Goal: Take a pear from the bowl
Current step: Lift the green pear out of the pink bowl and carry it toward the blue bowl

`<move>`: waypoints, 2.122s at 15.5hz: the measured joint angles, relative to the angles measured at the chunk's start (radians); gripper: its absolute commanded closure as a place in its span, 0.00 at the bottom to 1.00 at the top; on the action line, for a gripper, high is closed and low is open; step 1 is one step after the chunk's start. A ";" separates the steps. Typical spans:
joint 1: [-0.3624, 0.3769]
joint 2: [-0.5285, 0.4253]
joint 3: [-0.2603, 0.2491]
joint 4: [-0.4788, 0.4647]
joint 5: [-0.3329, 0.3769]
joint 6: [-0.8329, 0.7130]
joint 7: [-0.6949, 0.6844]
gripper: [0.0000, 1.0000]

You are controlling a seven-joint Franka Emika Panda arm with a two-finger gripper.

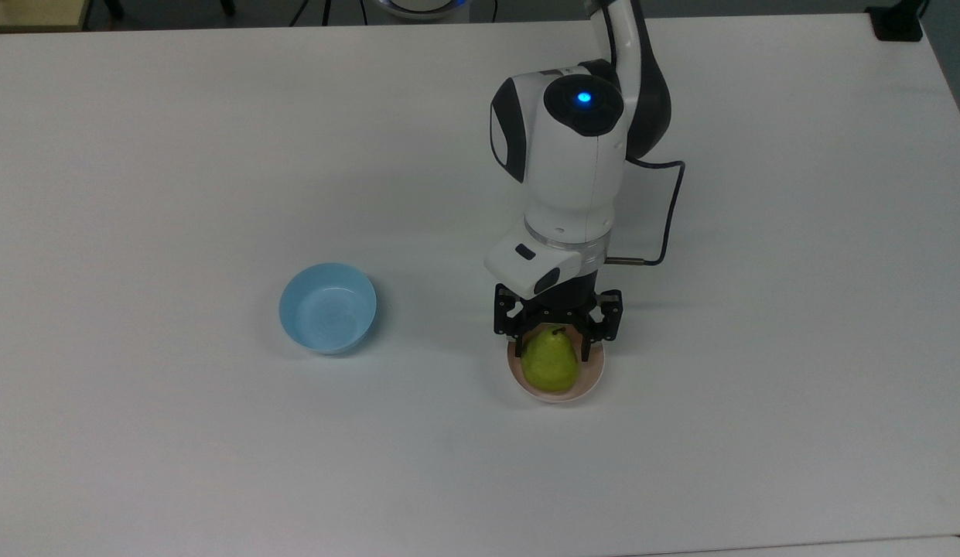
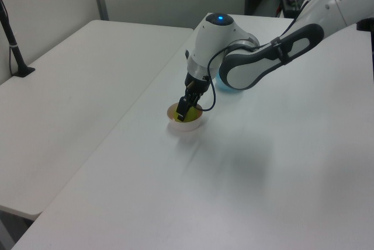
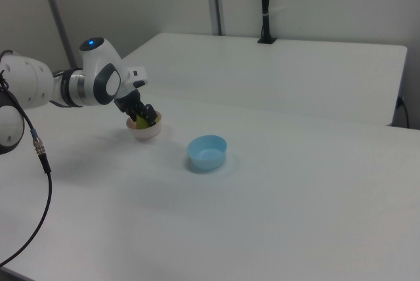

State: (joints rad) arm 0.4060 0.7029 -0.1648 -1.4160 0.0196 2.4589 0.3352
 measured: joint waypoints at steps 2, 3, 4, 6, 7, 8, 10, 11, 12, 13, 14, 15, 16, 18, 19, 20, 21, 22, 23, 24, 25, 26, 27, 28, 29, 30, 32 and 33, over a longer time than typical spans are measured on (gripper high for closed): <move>0.000 0.006 -0.002 0.000 -0.007 0.000 0.000 0.17; 0.000 0.008 -0.003 0.000 -0.013 0.001 0.000 0.19; 0.000 0.009 -0.003 0.000 -0.025 0.001 0.000 0.24; 0.001 0.013 -0.003 0.001 -0.051 0.001 0.000 0.37; 0.001 0.015 -0.003 0.001 -0.059 0.002 0.000 0.43; 0.001 0.015 -0.003 0.004 -0.063 0.002 0.000 0.46; 0.001 0.016 -0.003 0.006 -0.063 0.002 0.000 0.49; 0.001 0.016 -0.003 0.007 -0.063 0.002 0.000 0.50; 0.001 0.016 -0.003 0.009 -0.063 0.002 0.000 0.50; 0.001 0.016 -0.003 0.016 -0.063 0.002 0.000 0.50; 0.001 0.013 -0.003 0.023 -0.063 0.002 0.000 0.50; 0.001 0.005 -0.003 0.031 -0.063 0.003 0.000 0.50; 0.001 -0.012 -0.003 0.035 -0.063 0.003 0.000 0.50; -0.001 -0.058 -0.003 0.023 -0.063 0.003 0.000 0.50; -0.005 -0.098 -0.003 -0.004 -0.063 0.002 0.000 0.50; -0.011 -0.129 -0.003 -0.033 -0.063 0.002 -0.004 0.50; -0.020 -0.160 -0.003 -0.070 -0.063 0.001 -0.019 0.50; -0.034 -0.198 -0.003 -0.118 -0.063 0.001 -0.044 0.50; -0.052 -0.235 -0.004 -0.170 -0.063 0.000 -0.075 0.50; -0.071 -0.276 -0.003 -0.229 -0.063 -0.004 -0.112 0.50; -0.090 -0.312 -0.003 -0.285 -0.063 -0.010 -0.148 0.50; -0.107 -0.346 -0.003 -0.336 -0.063 -0.023 -0.184 0.50; -0.122 -0.376 -0.003 -0.381 -0.063 -0.048 -0.217 0.50; -0.132 -0.398 -0.003 -0.418 -0.063 -0.075 -0.244 0.50; -0.143 -0.415 -0.002 -0.461 -0.063 -0.097 -0.267 0.50; -0.149 -0.420 -0.002 -0.483 -0.063 -0.098 -0.276 0.49; -0.159 -0.420 -0.002 -0.519 -0.063 -0.098 -0.297 0.49; -0.164 -0.420 -0.001 -0.533 -0.063 -0.098 -0.307 0.47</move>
State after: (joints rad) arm 0.2425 0.2828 -0.1662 -1.9492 -0.0435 2.3605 0.0281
